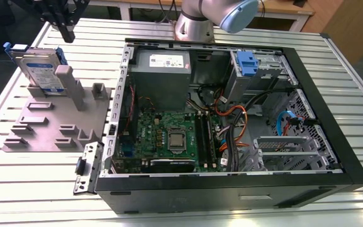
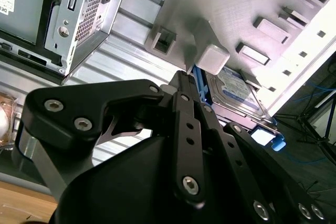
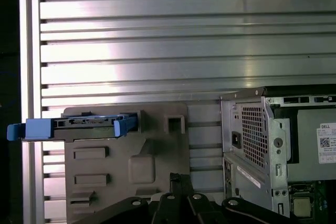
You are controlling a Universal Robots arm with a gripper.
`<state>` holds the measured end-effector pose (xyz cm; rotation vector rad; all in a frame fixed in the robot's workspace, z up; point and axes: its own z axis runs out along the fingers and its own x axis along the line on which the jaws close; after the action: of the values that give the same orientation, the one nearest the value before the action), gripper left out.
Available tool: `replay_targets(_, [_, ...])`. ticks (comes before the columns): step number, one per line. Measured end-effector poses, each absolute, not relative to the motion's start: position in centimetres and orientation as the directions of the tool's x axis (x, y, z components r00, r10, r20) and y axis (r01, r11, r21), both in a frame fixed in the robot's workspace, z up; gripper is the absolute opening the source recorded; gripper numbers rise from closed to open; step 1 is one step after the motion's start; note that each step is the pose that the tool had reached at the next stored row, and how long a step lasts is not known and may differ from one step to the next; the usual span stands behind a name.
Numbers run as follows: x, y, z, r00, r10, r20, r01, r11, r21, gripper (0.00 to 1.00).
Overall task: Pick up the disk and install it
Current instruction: 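Reach for the disk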
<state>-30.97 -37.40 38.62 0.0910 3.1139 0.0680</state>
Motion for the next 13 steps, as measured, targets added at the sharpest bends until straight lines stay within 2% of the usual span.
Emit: replay_targets(13, [-33.1, -37.0, 38.4, -0.998, 0.059, -0.024, 0.058, 0.997, 0.044, 0.11])
